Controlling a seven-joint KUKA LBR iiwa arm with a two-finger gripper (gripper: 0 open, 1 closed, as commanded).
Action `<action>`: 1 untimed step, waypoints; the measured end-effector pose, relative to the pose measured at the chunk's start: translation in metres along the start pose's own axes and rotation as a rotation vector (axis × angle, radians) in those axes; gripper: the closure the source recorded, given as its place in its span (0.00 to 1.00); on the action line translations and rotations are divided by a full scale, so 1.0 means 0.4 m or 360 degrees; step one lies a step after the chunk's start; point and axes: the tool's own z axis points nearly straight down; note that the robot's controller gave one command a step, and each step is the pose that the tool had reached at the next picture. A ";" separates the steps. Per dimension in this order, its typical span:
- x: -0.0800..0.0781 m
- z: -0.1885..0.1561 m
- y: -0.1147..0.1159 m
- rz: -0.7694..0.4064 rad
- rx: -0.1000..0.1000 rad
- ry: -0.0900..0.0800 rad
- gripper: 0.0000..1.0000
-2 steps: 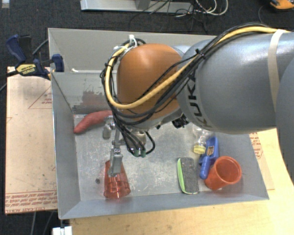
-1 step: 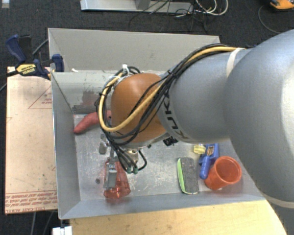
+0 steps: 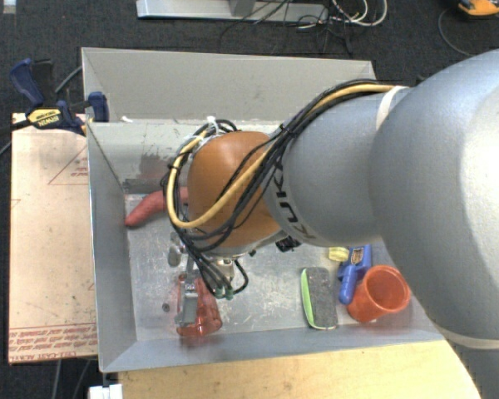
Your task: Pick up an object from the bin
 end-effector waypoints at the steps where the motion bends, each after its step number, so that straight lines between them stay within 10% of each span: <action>1: 0.009 -0.107 -0.011 -0.0453 -0.0001 -0.0003 0.00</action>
Offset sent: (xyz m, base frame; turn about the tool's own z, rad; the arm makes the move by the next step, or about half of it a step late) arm -0.0047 -0.0262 -0.0557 -0.2793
